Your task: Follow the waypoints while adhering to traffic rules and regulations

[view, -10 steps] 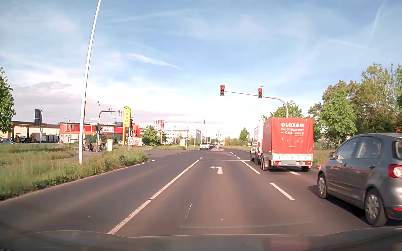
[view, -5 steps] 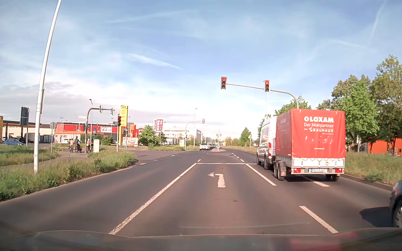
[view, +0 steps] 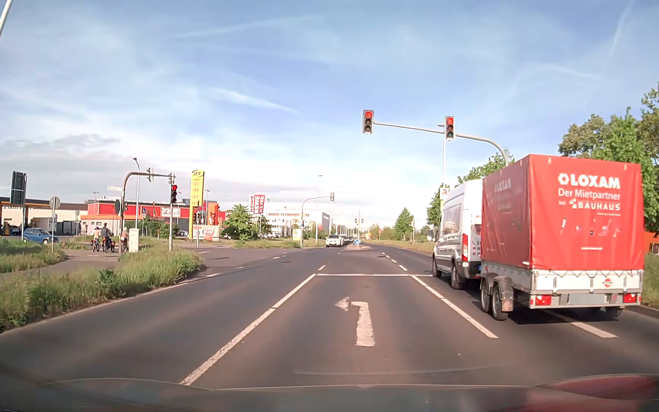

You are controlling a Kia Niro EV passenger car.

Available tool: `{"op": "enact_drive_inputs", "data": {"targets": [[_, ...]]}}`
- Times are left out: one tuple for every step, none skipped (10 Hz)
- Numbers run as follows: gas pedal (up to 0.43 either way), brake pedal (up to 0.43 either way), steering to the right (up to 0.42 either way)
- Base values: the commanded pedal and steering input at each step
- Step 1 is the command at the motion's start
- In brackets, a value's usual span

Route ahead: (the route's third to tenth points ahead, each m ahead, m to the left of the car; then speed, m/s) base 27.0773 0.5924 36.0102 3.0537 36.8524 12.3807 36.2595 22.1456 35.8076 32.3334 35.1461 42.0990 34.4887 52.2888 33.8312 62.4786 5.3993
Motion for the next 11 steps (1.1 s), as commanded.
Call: {"op": "enact_drive_inputs", "data": {"targets": [[0.000,0.262,0.000],[0.000,0.262,0.000],[0.000,0.256,0.000],[0.000,0.250,0.000],[0.000,0.238,0.001],[0.000,0.232,0.001],[0.000,0.226,0.005],[0.000,0.213,0.008],[0.000,0.201,0.008],[0.000,0.195,0.008],[0.000,0.189,0.008]]}}
